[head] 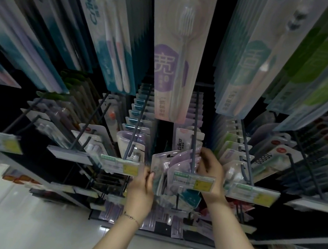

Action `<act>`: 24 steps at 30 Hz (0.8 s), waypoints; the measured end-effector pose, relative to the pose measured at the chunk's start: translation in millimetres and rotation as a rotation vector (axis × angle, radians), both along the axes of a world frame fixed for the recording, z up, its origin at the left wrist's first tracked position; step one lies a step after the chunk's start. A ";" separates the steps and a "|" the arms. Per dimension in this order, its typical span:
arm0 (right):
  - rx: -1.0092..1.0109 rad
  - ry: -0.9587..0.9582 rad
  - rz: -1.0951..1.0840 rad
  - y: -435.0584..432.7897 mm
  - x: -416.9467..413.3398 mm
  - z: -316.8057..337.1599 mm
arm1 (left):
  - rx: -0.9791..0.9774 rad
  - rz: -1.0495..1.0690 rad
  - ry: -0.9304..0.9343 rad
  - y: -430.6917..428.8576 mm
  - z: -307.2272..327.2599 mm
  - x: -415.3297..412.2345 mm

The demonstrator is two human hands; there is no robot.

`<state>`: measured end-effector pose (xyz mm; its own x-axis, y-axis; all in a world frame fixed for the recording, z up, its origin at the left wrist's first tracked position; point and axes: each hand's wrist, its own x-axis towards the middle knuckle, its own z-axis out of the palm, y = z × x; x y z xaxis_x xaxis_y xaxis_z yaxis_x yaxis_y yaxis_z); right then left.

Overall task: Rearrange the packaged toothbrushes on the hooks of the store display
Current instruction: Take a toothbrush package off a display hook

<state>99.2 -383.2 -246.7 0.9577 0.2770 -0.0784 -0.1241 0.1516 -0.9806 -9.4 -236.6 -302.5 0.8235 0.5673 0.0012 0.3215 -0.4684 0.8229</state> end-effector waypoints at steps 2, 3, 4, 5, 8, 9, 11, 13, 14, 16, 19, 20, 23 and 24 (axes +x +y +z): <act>-0.046 -0.037 -0.014 -1.2 0.6 -0.3 | -0.009 -0.009 0.003 0.4 0.9 -2.1; -0.077 -0.062 -0.026 -1.4 -0.5 -0.4 | -0.014 -0.011 0.005 0.7 1.0 -2.8; -0.055 -0.056 -0.023 -0.5 -0.3 -2.4 | -0.022 -0.010 0.007 1.3 1.5 -3.6; -0.049 -0.051 -0.006 -0.4 0.6 -2.7 | -0.028 -0.008 0.004 2.3 1.1 -4.4; -0.173 -0.057 0.027 2.9 4.6 -0.5 | -0.035 -0.022 0.004 5.4 2.9 -7.0; -0.146 -0.005 0.004 3.5 8.0 -0.7 | -0.038 -0.024 0.002 6.6 3.1 -7.4; -0.124 0.082 -0.056 8.2 11.8 2.6 | -0.051 -0.021 -0.019 9.1 3.0 -8.1; -0.218 0.045 -0.066 6.5 12.3 3.6 | -0.080 -0.005 -0.035 11.5 1.6 -8.9; -0.271 0.014 -0.056 5.1 10.3 4.0 | -0.095 0.001 -0.038 12.4 1.1 -9.9; -0.342 -0.011 -0.010 0.4 6.3 1.9 | -0.105 0.006 -0.044 14.3 -0.3 -12.2; -0.555 -0.151 0.065 -5.8 -1.8 -2.0 | -0.095 0.007 -0.048 17.3 -1.2 -14.6; -0.589 -0.165 0.082 -7.8 -5.2 -1.2 | -0.093 0.008 -0.047 18.1 -1.1 -15.5; -0.674 -0.109 0.076 -10.6 -11.9 -3.3 | -0.074 0.003 -0.053 21.6 -0.9 -18.8; -0.701 -0.075 0.072 -10.4 -14.6 -3.6 | -0.066 -0.009 -0.057 22.5 0.6 -20.9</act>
<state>84.6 -393.6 -250.3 0.9485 0.2485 -0.1965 -0.0388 -0.5245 -0.8505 -30.3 -214.1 -301.9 0.8285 0.5599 0.0107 0.2693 -0.4151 0.8690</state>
